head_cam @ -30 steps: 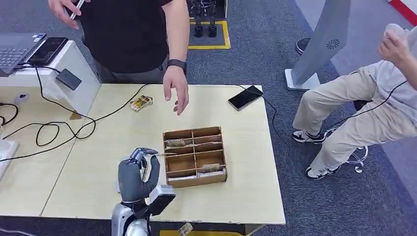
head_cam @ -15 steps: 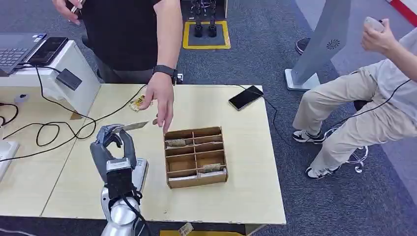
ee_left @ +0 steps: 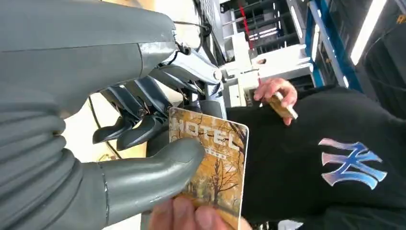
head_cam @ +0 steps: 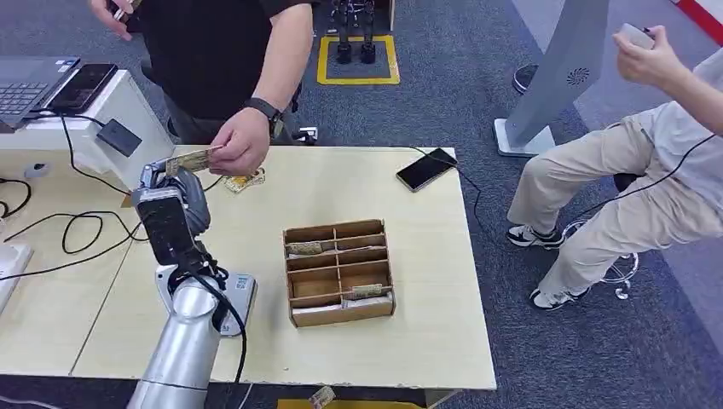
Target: Pass the card to the sensor for recognition and then transmit it.
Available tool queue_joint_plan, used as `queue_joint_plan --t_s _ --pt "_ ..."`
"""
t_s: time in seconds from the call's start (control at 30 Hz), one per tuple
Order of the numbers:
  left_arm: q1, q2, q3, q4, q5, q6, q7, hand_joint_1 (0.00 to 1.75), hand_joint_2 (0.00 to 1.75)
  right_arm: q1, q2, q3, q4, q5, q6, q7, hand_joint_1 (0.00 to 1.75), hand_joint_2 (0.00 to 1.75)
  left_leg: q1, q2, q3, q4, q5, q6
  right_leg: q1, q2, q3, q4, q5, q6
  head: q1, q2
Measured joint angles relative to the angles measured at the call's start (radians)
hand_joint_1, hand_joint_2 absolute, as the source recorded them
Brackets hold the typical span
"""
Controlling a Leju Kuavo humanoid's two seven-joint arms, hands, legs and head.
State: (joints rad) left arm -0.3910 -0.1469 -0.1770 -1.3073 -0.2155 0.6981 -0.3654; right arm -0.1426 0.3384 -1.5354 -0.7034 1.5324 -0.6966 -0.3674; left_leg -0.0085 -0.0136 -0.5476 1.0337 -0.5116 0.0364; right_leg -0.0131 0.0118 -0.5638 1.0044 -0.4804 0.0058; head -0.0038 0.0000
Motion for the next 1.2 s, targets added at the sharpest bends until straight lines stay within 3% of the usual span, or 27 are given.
queue_joint_plan --t_s 0.03,0.13,0.27,0.47,0.5,0.57,0.6,0.8,1.0,1.03,1.2 --pt "-0.006 0.002 0.0 0.008 0.003 0.0 0.003 0.0 1.75 0.0 0.0 0.0 0.001 0.0 0.0 0.0 0.0 1.75 0.0 0.0 0.0 0.0 0.0 0.0 0.0 0.0 0.0 0.0 0.0 0.0 0.0 0.0" --pt "-0.027 0.009 0.003 0.041 0.013 -0.013 0.02 0.0 1.75 0.0 0.0 0.004 0.002 -0.005 0.0 0.002 0.0 1.75 0.0 0.0 0.0 0.0 0.0 0.0 0.0 0.0 0.0 0.0 0.0 0.0 0.0 0.0" --pt "-0.053 0.021 0.003 0.074 0.022 -0.078 0.045 0.0 1.75 -0.001 0.0 0.008 0.003 -0.016 0.0 0.003 0.0 1.75 0.0 0.0 0.0 0.0 0.0 0.0 0.0 0.0 0.0 0.0 0.0 0.0 0.0 0.0" --pt "-0.055 0.021 0.003 0.085 0.074 -0.099 0.051 0.0 1.75 -0.001 0.0 0.009 0.003 -0.023 0.0 0.0 0.0 1.75 0.0 0.0 0.0 0.0 0.0 0.0 0.0 0.0 0.0 0.0 0.0 0.0 0.0 0.0" --pt "-0.054 0.021 0.003 0.085 0.089 -0.099 0.048 0.0 0.0 -0.001 0.0 0.009 0.003 -0.023 0.0 -0.002 0.0 1.75 0.0 0.0 0.0 0.0 0.0 0.0 0.0 0.0 0.0 0.0 0.0 0.0 0.0 0.0" --pt "-0.051 0.021 0.003 0.085 0.115 -0.09 0.037 0.0 0.0 -0.001 0.0 0.009 0.003 -0.023 0.0 -0.006 0.0 1.75 0.0 0.0 0.0 0.0 0.0 0.0 0.0 0.0 0.0 0.0 0.0 0.0 0.0 0.0" --pt "-0.05 0.021 0.003 0.085 0.129 -0.084 0.033 0.0 1.75 -0.001 0.0 0.009 0.003 -0.025 0.0 -0.006 0.0 1.75 0.0 0.0 0.0 0.0 0.0 0.0 0.0 0.0 0.0 0.0 0.0 0.0 0.0 0.0" --pt "-0.032 0.021 0.033 0.054 0.223 -0.005 -0.019 0.0 1.75 -0.001 0.0 0.004 0.008 -0.048 0.0 0.005 0.0 1.75 0.0 0.0 0.0 0.0 0.0 0.0 0.0 0.0 0.0 0.0 0.0 0.0 0.0 0.0" --pt "-0.012 0.021 0.088 0.012 0.248 0.0 -0.044 0.0 1.75 -0.001 0.0 0.002 0.013 -0.068 0.0 0.014 0.0 1.75 0.0 0.0 0.0 0.0 0.0 0.0 0.0 0.0 0.0 0.0 0.0 0.0 0.0 0.0" --pt "-0.01 0.021 0.093 0.008 0.247 0.0 -0.047 0.0 0.0 -0.001 0.0 0.002 0.014 -0.069 0.0 0.014 0.0 1.75 0.0 0.0 0.0 0.0 0.0 0.0 0.0 0.0 0.0 0.0 0.0 0.0 0.0 0.0" --pt "0.006 -0.014 0.161 -0.035 0.162 0.0 -0.102 0.0 0.0 -0.001 0.0 -0.002 0.02 -0.09 0.0 0.043 0.0 1.75 0.0 -0.001 0.0 0.0 0.0 0.0 0.0 0.0 0.0 0.0 0.0 0.0 0.0 0.0"
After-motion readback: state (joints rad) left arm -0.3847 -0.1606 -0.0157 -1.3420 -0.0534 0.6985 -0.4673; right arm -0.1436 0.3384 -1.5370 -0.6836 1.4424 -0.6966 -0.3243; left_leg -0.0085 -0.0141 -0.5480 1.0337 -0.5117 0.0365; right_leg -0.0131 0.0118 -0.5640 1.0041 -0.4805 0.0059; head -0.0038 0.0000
